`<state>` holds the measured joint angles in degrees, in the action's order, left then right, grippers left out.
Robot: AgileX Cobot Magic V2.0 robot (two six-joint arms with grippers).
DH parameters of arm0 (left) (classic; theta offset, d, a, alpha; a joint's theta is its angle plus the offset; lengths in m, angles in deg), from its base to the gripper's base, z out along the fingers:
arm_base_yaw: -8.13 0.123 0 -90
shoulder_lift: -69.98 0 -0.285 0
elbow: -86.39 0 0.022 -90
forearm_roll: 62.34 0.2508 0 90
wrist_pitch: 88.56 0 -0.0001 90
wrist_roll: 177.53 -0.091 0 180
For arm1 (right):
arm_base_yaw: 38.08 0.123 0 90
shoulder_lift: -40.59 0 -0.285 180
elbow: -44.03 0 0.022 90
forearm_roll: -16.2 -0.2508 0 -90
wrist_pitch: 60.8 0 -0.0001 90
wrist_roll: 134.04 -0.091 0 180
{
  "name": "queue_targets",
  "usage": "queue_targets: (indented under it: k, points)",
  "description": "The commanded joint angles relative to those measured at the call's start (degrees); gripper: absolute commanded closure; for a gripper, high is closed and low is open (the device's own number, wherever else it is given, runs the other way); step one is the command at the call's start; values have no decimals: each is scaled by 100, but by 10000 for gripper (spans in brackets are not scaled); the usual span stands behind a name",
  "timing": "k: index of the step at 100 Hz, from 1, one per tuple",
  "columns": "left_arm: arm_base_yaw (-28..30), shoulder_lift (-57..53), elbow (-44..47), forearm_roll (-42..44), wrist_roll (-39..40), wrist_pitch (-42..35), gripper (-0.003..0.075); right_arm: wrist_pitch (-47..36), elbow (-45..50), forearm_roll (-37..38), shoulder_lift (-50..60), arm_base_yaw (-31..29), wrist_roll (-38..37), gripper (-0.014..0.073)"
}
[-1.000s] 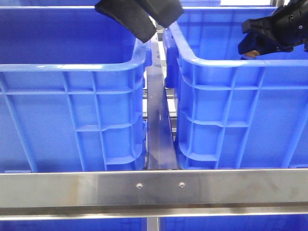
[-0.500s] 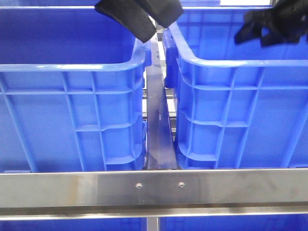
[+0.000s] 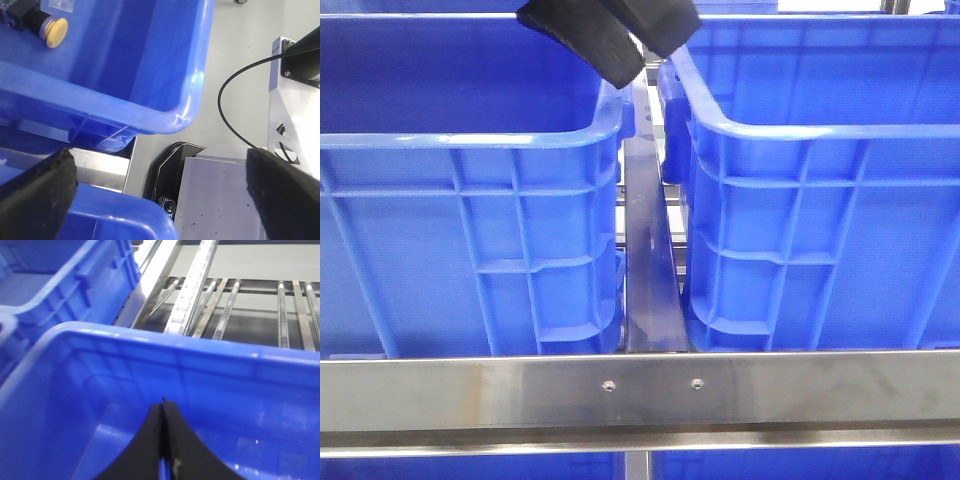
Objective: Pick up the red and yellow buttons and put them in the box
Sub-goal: 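Withdraw the right gripper and move the left gripper back over the button bin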
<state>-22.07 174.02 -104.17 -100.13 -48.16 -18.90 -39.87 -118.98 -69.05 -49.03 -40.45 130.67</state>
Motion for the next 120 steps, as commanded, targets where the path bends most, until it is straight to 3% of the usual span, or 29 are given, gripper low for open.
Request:
queue_targets:
  k: [1,59,92,120]
  points:
    - [-42,-269,-178,-337,11,-28,80,77,240,-168,688,-29,52,663]
    - [-42,-269,-178,-337,11,-28,80,0,2818,-173,4071,-29,52,663]
    - [-30,-269,-212,-234,11,-28,80,-4,3609,-178,5522,-29,52,663]
    - [514,-296,-1000,838,1697,-139,80,41,3623,-178,5576,-29,52,663]
